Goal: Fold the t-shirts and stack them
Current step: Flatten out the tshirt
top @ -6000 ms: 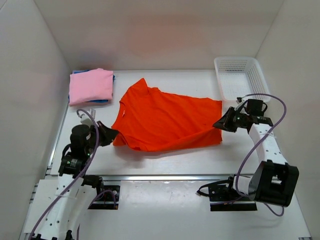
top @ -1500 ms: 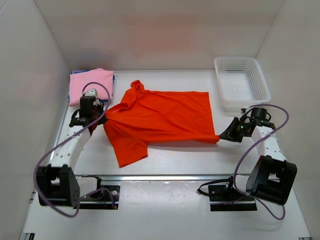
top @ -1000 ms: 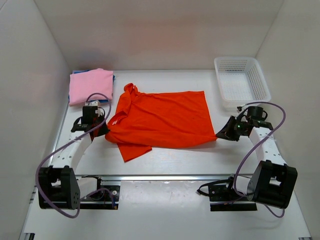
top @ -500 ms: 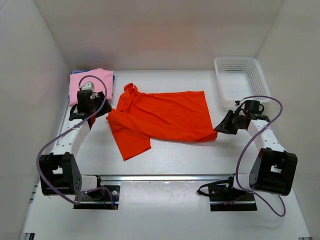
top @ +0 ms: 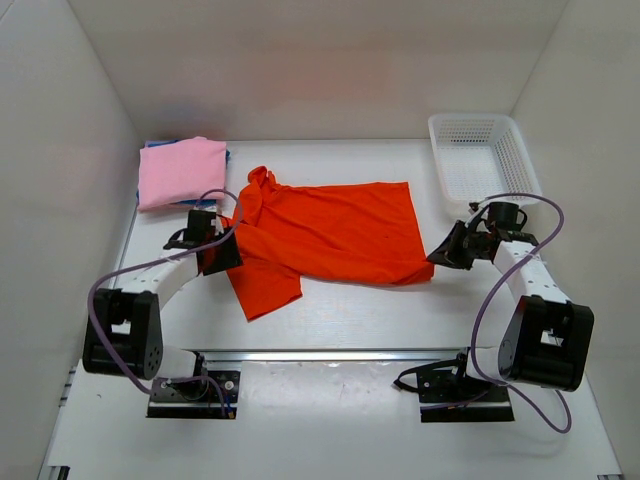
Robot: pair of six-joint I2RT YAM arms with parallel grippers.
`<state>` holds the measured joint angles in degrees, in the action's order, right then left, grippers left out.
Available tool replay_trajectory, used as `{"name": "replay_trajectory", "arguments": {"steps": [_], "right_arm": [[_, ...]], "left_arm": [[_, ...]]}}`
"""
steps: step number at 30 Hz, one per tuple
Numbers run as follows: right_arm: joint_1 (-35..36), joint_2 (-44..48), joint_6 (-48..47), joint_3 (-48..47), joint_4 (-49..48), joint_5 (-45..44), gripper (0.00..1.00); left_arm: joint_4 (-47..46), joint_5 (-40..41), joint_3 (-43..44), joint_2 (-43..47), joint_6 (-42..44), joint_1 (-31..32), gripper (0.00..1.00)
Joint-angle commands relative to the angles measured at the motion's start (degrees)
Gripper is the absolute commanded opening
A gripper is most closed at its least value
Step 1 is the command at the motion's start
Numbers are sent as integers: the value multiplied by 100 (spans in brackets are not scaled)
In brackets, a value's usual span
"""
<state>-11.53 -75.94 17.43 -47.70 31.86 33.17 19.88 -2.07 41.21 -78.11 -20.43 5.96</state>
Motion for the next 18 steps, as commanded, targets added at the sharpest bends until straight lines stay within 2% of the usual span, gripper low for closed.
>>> {"name": "replay_trajectory", "arguments": {"steps": [1,3,11,14,17,18], "right_arm": [[28,44,59,94,-276,163,0],[54,62,68,164,-277,154,0],[-16,36,67,173,-382,251,0],[-25,62,59,209,-382,252,0],[-34,80,103,270,-400,304,1],[-51,71,120,296,-469,313,0]], "left_arm": [[262,188,80,-231,74,335,67],[253,198,19,-301,30,423,70],[244,49,-218,-670,-216,626,63],[306,153,-254,-671,-251,757,65],[429,128,-272,-583,-260,785,80],[455,119,-272,-566,-208,819,81]]}}
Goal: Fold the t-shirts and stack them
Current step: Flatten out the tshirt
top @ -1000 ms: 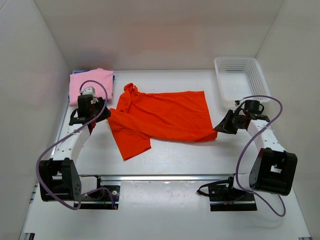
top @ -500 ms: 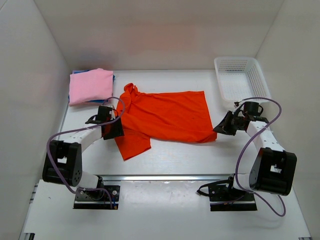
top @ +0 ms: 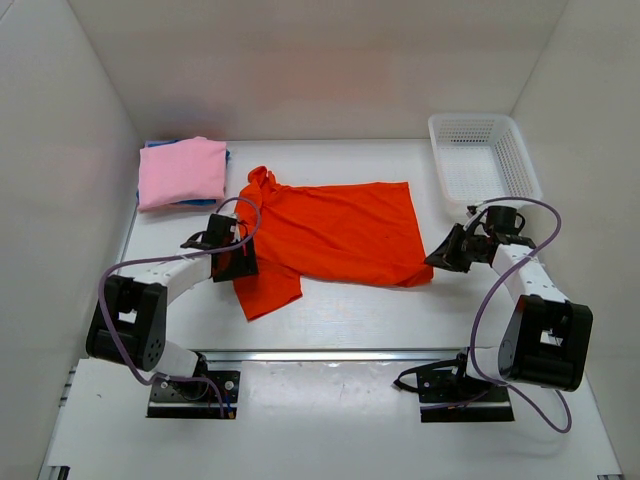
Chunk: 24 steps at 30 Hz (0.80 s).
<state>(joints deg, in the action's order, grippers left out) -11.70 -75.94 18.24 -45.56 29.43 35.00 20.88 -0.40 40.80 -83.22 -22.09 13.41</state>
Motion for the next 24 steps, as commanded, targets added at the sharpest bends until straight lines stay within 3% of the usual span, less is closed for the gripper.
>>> {"name": "replay_trajectory", "arguments": {"steps": [1,2,5,6,13,18,22,24], "right_arm": [[-8,71,48,82,-201,112,0],[19,53,74,82,-244,147,0],[28,53,66,109,-289,138,1],[45,71,118,126,-280,138,0],[-95,211,-136,135,-8,-82,0],[-227,475,-355,223,448,-72,0],[-105,834,-373,346,801,-204,21],[-69,1011,-295,399,915,-379,27]], "left_arm": [[355,-30,-247,-2,-33,100,79],[372,-12,-239,-62,28,109,66],[399,-135,-204,-186,90,91,6],[364,-109,-212,-186,47,118,0],[512,-328,-186,77,205,4,0],[1048,-408,129,1288,257,-224,0],[1487,-320,674,2080,293,-418,0],[1620,-232,850,2335,293,-462,0]]}}
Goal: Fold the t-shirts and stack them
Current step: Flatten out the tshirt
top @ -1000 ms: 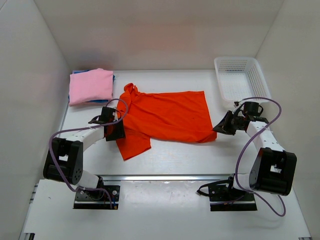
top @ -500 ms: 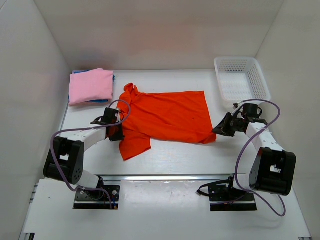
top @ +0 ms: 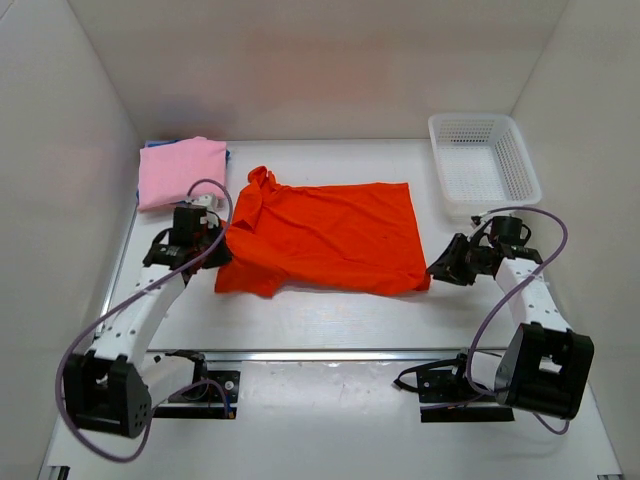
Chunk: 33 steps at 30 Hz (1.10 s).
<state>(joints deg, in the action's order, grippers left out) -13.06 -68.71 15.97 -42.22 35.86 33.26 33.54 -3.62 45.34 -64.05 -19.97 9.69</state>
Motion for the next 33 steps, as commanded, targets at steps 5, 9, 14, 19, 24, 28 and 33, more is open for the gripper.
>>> {"name": "replay_trajectory", "arguments": {"steps": [5,9,14,19,24,28,33], "right_arm": [[49,490,-137,126,519,-399,35],[347,586,-59,424,528,-495,31],[647,482,108,688,221,-557,25],[884,-10,178,891,-227,-847,33],[1033,-546,240,838,-860,-1154,41],[1068,-1091,118,532,-905,-1129,15],[1121,-558,188,338,-651,-1129,0]], "left_arm": [[443,-121,563,718,63,-143,0],[434,-191,388,736,46,-143,0],[355,-289,256,771,63,-170,0],[372,-359,230,763,81,-161,0],[486,-315,273,850,151,-231,0],[636,-298,282,930,273,-249,0],[917,-157,379,1070,397,-266,0]]}}
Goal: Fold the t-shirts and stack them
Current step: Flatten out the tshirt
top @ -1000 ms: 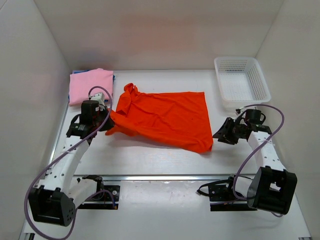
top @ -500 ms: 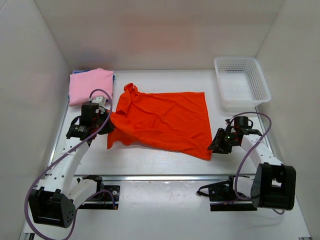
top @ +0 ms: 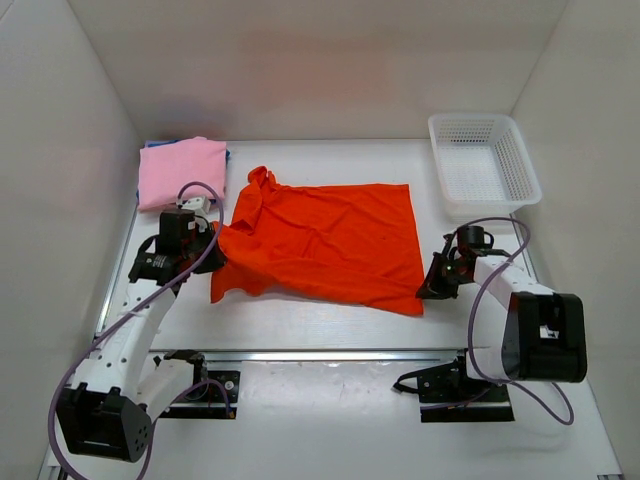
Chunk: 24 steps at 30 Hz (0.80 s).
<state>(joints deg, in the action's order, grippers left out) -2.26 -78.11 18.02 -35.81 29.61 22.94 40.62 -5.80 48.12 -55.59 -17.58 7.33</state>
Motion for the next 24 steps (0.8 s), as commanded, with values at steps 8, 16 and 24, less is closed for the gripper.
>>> {"name": "replay_trajectory", "arguments": {"steps": [8,16,24], "right_arm": [[-152,560,-158,-708,256,176,13],[-125,638,-132,-576,265,343,0],[-240,482,-176,-857,-51,334,0]], "left_arm": [[490,132,5,470,264,-39,0],[561,150,-4,541,343,-39,0],[544,176,-22,629,326,-65,0]]}}
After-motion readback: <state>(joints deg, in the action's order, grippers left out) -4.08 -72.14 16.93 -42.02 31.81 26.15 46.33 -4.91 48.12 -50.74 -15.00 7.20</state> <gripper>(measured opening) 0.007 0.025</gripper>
